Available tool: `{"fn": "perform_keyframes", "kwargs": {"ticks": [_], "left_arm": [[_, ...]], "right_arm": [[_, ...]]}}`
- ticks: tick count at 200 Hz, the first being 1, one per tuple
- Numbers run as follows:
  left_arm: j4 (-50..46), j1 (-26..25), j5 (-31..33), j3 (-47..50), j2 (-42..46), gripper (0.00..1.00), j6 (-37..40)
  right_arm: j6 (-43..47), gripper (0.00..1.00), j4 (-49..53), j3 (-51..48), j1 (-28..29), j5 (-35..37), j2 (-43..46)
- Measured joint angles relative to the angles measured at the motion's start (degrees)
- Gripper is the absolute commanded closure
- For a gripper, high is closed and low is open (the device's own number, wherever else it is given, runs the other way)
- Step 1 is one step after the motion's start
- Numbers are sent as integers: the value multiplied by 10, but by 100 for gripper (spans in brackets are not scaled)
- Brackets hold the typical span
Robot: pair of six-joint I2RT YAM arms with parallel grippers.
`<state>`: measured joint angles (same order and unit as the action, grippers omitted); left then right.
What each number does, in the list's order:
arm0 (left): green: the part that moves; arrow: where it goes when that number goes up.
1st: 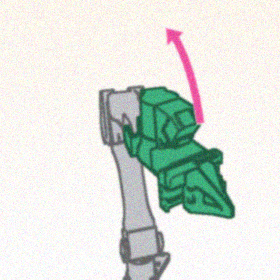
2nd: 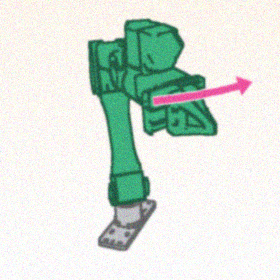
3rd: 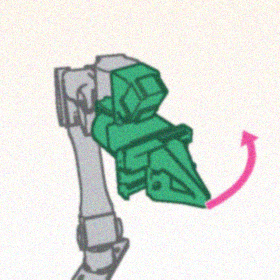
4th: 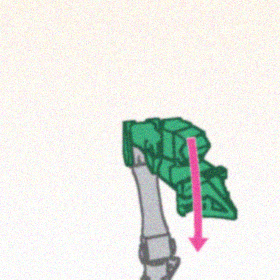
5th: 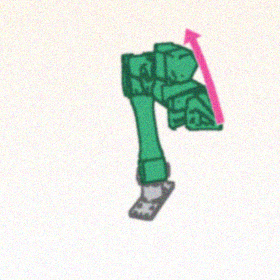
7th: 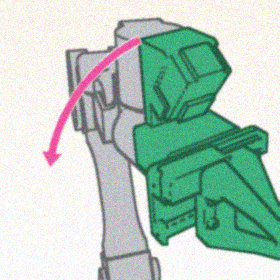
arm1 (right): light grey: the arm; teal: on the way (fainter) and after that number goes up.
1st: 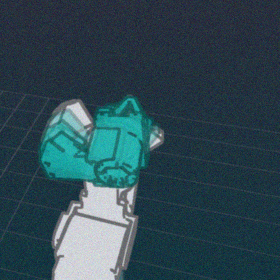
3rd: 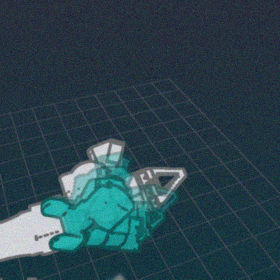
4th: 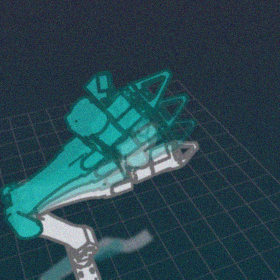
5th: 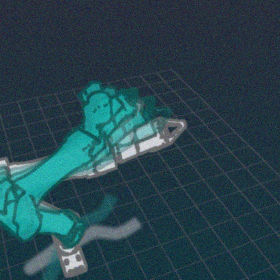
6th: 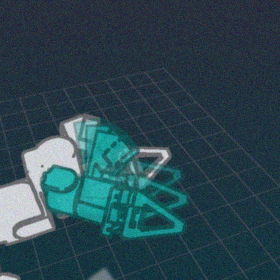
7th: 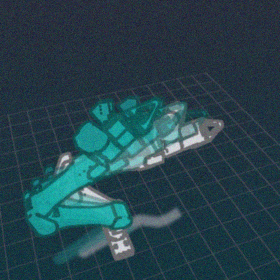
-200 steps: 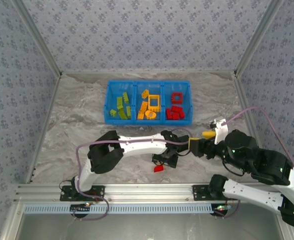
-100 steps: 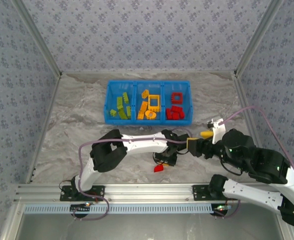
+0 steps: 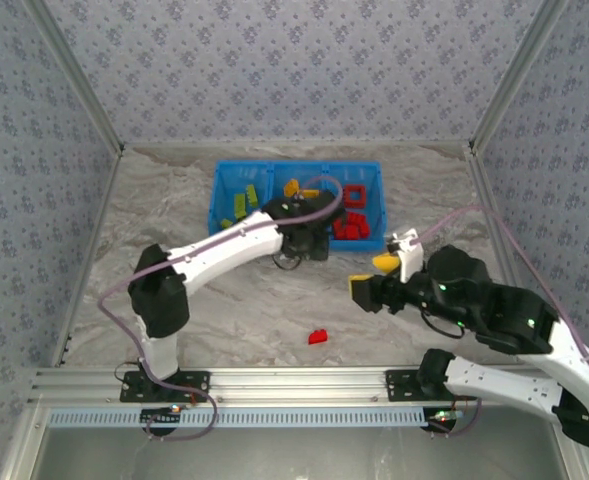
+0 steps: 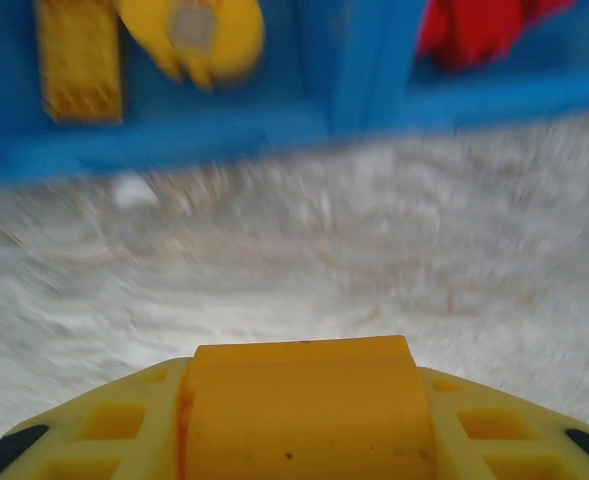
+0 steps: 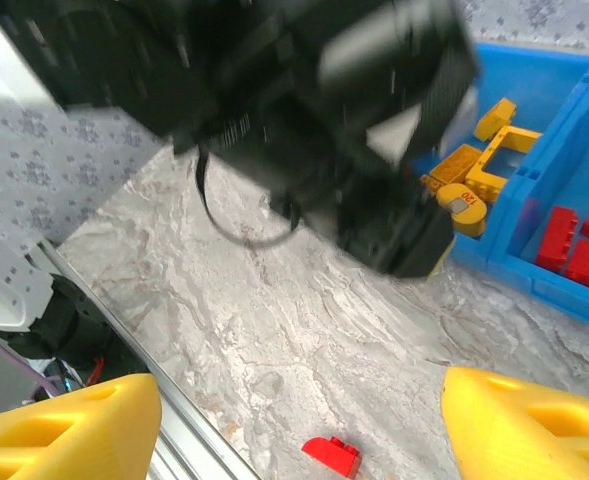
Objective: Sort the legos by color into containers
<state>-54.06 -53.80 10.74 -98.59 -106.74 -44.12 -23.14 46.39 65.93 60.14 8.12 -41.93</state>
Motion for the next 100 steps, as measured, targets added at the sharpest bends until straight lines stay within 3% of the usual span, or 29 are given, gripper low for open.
{"fn": "perform_keyframes", "kwargs": {"ticks": [53, 100], "left_arm": [[36, 108, -20, -38, -31, 59, 71], [62, 129, -28, -106, -121, 58, 103]], "right_arm": [[10, 25, -94, -74, -7, 0, -94], [9, 25, -149, -108, -13, 2, -113]]}}
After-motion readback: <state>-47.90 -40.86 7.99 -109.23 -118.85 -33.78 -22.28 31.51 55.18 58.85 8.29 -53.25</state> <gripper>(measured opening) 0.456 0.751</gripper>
